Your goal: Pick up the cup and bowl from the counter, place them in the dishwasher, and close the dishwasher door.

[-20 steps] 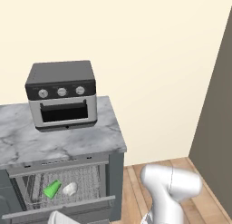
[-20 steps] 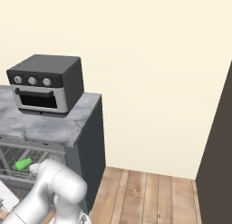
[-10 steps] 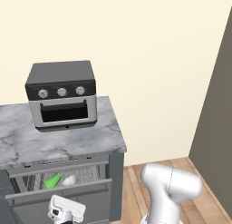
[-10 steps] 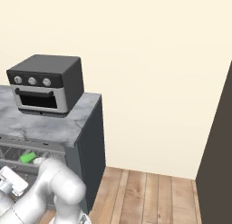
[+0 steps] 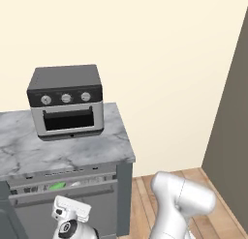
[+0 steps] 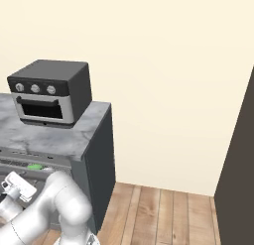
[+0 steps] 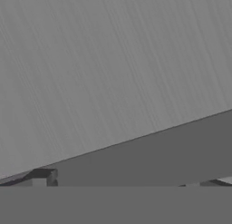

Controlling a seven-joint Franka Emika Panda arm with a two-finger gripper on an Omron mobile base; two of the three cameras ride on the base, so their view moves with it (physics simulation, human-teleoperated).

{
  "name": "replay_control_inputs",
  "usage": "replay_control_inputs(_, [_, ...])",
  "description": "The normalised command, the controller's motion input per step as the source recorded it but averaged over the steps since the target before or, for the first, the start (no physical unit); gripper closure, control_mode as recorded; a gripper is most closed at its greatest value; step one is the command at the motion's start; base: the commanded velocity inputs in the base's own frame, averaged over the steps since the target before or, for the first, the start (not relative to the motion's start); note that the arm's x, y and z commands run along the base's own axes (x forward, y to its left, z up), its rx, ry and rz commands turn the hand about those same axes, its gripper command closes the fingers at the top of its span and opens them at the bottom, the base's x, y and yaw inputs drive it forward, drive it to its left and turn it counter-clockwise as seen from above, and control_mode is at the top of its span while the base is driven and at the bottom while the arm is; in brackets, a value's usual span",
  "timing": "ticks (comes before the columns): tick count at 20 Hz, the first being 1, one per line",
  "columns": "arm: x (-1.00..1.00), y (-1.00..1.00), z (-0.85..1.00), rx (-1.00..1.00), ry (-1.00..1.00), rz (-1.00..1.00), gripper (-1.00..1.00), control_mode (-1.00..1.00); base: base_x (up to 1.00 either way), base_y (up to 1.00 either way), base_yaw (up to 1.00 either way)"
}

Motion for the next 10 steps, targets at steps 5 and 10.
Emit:
replay_control_inputs(5, [0.62,0.0,-0.37,-0.43,-0.03,0.0,-1.0,-1.0,0.0,0.0,0.0])
replay_control_inputs(10, [0.69,0.0,-0.38,-0.41,-0.02,0.0,-1.0,-1.0,0.0,0.0,0.0])
